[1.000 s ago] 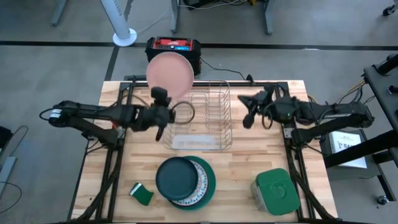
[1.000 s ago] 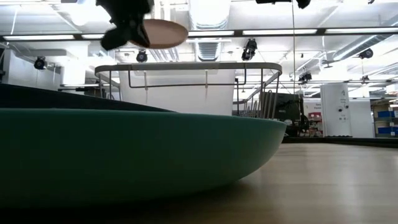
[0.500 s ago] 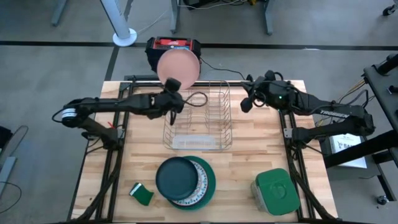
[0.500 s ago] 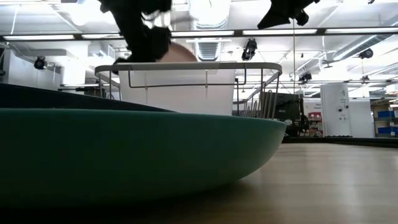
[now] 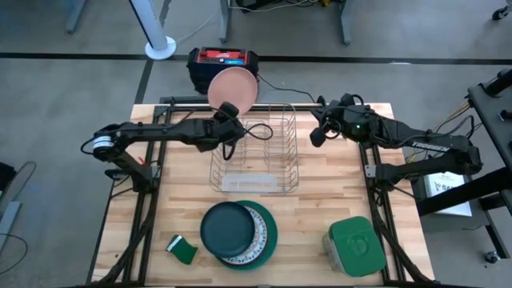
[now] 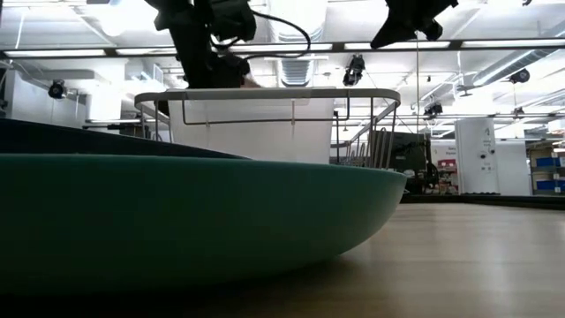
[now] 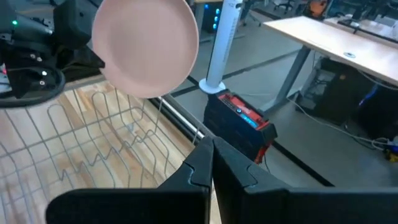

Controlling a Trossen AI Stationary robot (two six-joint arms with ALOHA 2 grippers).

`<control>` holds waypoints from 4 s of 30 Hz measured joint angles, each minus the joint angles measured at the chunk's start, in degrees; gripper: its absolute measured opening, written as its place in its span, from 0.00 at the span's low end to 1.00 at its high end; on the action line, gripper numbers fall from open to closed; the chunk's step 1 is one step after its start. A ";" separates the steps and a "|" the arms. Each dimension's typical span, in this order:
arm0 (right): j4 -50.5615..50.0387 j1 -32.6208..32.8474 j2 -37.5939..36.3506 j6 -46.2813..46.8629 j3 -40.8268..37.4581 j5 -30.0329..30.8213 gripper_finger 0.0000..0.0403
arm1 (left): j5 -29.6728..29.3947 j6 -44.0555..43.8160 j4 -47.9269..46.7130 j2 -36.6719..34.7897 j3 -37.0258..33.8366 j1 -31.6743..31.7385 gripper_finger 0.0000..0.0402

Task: Sort dishes
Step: Put the pink plate in the dishwasher rack

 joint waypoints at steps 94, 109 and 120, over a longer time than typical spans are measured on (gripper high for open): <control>-8.98 0.00 -0.01 7.13 -0.02 -2.74 0.00 | 53.12 -23.87 -10.84 13.11 36.80 5.12 0.12; -12.80 -0.02 0.00 8.10 -0.02 5.28 0.00 | 46.46 -56.87 -28.41 33.66 64.39 5.92 0.12; -18.41 -0.02 -1.19 8.74 -0.07 5.28 0.00 | 44.72 -67.55 -29.21 33.03 63.74 5.79 0.20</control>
